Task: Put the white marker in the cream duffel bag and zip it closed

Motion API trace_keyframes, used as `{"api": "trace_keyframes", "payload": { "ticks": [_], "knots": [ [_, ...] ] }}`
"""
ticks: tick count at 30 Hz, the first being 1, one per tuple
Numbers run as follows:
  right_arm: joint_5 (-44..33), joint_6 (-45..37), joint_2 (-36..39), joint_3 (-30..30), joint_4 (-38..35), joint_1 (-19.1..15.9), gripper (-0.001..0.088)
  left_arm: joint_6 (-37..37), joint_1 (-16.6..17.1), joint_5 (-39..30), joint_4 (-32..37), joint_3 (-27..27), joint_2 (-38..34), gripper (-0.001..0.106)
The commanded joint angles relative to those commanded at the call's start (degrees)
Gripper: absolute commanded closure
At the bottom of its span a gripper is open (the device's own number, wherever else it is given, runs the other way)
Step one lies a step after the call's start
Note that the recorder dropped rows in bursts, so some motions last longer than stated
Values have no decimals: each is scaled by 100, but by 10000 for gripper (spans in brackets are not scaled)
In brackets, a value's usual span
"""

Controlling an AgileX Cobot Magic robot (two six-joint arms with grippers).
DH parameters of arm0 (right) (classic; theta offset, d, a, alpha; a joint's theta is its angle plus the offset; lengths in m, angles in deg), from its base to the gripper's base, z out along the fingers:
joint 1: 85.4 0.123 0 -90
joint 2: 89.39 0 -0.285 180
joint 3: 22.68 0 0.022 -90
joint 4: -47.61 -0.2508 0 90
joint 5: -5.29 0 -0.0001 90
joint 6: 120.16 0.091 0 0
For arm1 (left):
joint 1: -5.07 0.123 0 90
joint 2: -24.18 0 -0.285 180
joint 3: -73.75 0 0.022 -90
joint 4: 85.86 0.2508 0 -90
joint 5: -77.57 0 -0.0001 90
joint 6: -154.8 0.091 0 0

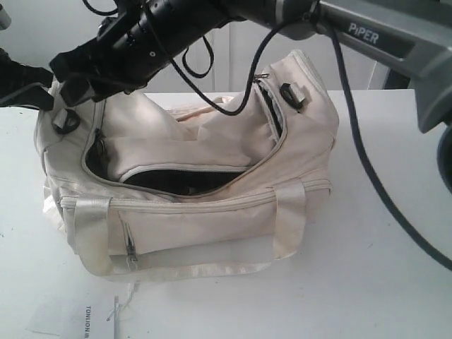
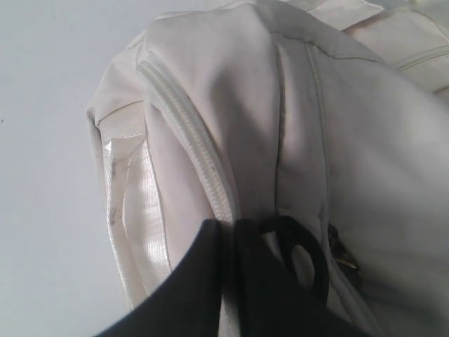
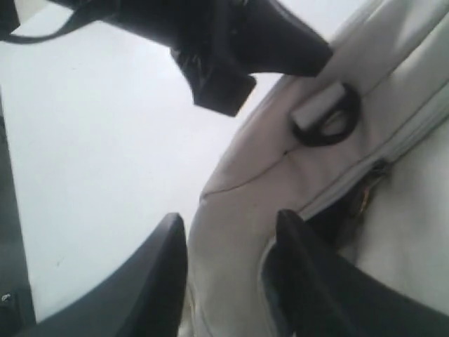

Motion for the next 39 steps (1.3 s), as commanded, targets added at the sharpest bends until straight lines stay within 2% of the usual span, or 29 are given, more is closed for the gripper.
{"api": "trace_keyframes", "payload": {
  "ticks": [4,6,12,18,23,26,29,32,36,39],
  "knots": [
    [-27,0,225,0,-13,39,465,11,0,-13,0,0,0,1053],
    [-27,0,323,0,-101,39,500,11,0,-23,0,0,0,1053],
    [25,-22,502,0,-47,39,640,11,0,-23,0,0,0,1053],
    [399,-145,736,0,309,39,866,28,0,-15,0,0,0,1053],
    [856,439,763,0,1146,29,863,30,0,-25,0,0,0,1053],
    [1160,561,790,0,1441,29,805,84,0,-25,0,0,0,1053],
    [1647,1051,811,0,1911,29,737,87,0,-61,0,0,0,1053],
    [1686,1107,811,0,1904,29,686,107,0,-63,0,0,0,1053],
    [1278,1081,669,0,1594,29,660,162,0,-84,0,0,0,1053],
    [960,624,481,0,1117,41,660,162,0,-84,0,0,0,1053]
  ]
}}
